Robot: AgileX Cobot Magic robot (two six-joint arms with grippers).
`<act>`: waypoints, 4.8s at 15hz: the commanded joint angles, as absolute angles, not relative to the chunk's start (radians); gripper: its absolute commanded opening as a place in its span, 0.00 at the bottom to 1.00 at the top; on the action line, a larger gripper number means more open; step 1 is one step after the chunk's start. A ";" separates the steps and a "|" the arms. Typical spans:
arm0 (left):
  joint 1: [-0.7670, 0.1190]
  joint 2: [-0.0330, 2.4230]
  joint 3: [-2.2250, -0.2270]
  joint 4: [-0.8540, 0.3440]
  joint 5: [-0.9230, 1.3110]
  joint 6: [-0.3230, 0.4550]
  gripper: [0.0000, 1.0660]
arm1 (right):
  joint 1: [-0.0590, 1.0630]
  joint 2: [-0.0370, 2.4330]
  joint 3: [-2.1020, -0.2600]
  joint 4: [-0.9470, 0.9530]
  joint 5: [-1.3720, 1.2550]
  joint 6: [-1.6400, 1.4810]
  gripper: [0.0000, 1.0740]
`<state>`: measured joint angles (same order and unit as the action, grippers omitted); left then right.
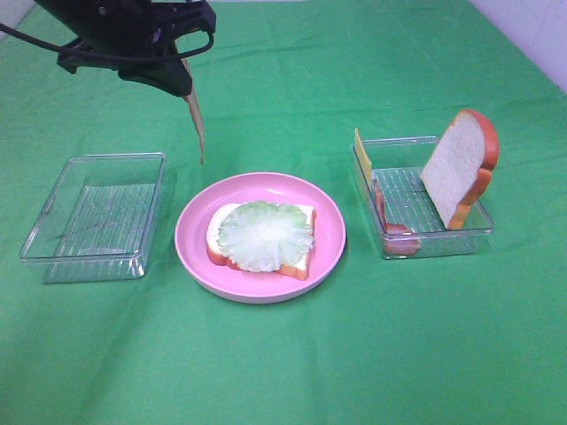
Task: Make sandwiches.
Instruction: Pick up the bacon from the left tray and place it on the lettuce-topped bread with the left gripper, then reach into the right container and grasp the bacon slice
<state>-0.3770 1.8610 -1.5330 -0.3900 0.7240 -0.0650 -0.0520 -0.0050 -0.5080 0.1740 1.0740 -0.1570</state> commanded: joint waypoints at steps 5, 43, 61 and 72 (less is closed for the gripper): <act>-0.514 1.949 -1.534 -0.586 0.716 0.066 0.00 | -0.059 -0.020 -0.506 0.177 1.063 -0.155 0.76; -0.556 1.340 -1.361 0.042 1.287 -0.179 0.74 | -0.059 -0.020 -0.506 0.177 1.063 -0.155 0.76; -0.556 0.039 -0.510 0.054 1.048 -0.167 0.74 | -0.059 -0.013 -0.509 0.177 1.058 -0.154 0.76; -0.556 -0.029 -0.501 0.053 1.049 -0.077 0.74 | -0.059 0.704 -0.646 0.552 0.713 -0.394 0.74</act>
